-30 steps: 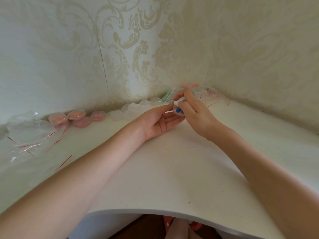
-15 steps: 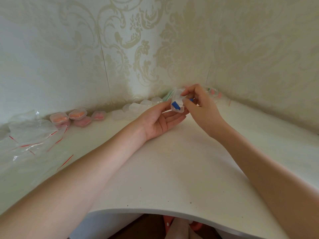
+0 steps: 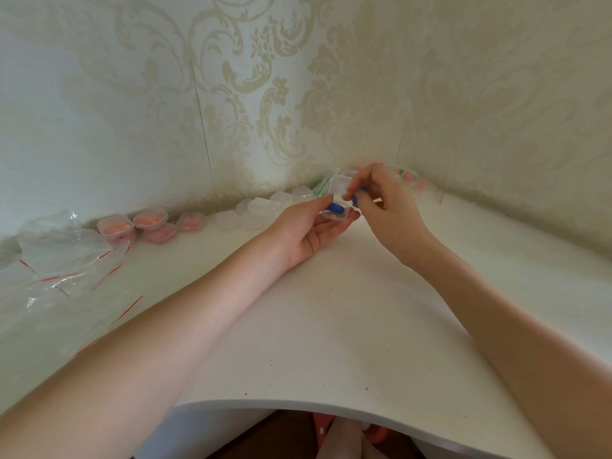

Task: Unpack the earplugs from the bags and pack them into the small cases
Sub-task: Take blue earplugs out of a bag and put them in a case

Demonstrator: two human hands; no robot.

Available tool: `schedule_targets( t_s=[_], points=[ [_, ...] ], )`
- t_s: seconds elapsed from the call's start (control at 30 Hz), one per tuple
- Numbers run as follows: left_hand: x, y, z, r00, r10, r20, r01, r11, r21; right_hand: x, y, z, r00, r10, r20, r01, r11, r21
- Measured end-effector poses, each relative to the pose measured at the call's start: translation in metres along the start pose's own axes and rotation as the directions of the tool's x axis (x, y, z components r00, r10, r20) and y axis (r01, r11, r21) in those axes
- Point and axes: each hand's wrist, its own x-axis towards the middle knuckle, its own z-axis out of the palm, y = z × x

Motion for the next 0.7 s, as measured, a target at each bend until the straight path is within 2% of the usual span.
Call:
schedule_targets(
  t_s=[0.13, 0.27, 0.47, 0.53, 0.6, 0.7],
  points=[
    [0.0008, -0.0033, 0.0015, 0.997, 0.070, -0.009, -0.070, 0.996, 0.051, -0.0028, -0.0010, 0.0004, 0.998, -0.017, 0.065, 0.032, 0.972, -0.232],
    [0.0025, -0.0045, -0.0005, 0.996, 0.088, 0.012, -0.089, 0.989, 0.116, -0.0006, 0.0037, -0.0023, 0.992, -0.058, 0.110, 0.101, 0.890, -0.445],
    [0.0035, -0.0036, -0.0014, 0.998, 0.047, 0.037, -0.051, 0.992, 0.117, 0.0004, 0.0019, -0.0020, 0.996, 0.015, 0.088, 0.036, 0.838, -0.544],
    [0.0036, -0.0036, -0.0011, 0.998, 0.043, 0.040, -0.046, 0.994, 0.104, 0.0005, 0.0005, -0.0009, 0.997, 0.070, 0.028, -0.046, 0.862, -0.505],
    [0.0041, -0.0039, -0.0014, 0.998, 0.048, 0.033, -0.051, 0.996, 0.073, 0.0002, 0.0006, 0.0000, 0.987, 0.154, -0.044, -0.160, 0.919, -0.361],
    [0.0046, -0.0046, -0.0029, 0.997, 0.056, 0.043, -0.058, 0.997, 0.044, -0.0009, -0.0011, 0.0040, 0.956, 0.286, -0.060, -0.292, 0.934, -0.206]
  ],
)
